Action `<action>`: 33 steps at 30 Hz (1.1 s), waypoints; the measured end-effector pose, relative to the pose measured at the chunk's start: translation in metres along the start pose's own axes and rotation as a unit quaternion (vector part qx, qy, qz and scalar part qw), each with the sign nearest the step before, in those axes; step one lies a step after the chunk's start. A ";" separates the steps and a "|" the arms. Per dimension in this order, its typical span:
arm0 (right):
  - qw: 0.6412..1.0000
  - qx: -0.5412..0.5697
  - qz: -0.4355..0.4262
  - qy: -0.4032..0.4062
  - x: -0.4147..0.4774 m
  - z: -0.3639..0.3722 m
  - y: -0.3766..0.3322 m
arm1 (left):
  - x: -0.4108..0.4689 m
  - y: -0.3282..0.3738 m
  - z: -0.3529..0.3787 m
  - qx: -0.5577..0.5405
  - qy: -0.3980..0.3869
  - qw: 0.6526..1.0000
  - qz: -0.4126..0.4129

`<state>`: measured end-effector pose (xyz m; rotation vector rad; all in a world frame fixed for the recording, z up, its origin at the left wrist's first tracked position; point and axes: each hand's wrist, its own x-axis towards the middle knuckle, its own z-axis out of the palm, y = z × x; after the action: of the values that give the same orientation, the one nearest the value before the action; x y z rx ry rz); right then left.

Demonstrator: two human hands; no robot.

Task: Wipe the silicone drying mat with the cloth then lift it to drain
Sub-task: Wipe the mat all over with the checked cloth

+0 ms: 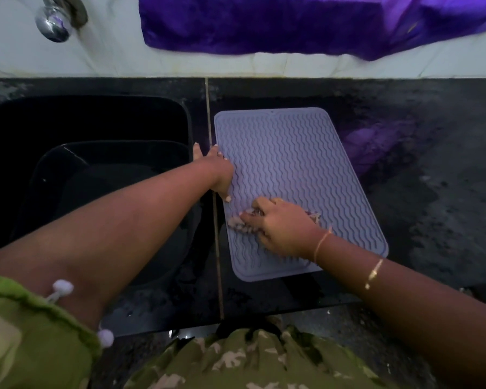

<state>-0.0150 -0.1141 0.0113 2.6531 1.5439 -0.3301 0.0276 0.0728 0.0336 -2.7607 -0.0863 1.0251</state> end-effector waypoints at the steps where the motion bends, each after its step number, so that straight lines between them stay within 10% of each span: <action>1: 0.999 0.005 -0.037 -0.016 -0.010 0.001 -0.001 | 0.000 -0.001 0.000 -0.003 0.000 1.000 0.002; 7: 0.989 0.003 -0.113 -0.096 -0.036 -0.011 0.018 | 0.001 -0.003 0.003 0.000 0.001 1.000 0.009; 17: 0.978 0.088 0.184 0.049 0.011 -0.025 0.046 | 0.003 -0.003 0.004 0.014 0.010 1.000 0.006; 30: 0.991 0.041 -0.127 -0.004 -0.052 0.012 0.003 | 0.002 -0.001 0.001 -0.016 -0.001 1.000 0.000; 33: 0.986 0.157 -0.058 0.021 -0.043 -0.004 0.019 | 0.001 -0.002 0.002 -0.028 0.005 1.000 0.002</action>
<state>-0.0180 -0.1599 0.0234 2.8170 1.7996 -0.5714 0.0267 0.0750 0.0318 -2.8176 -0.1088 1.0239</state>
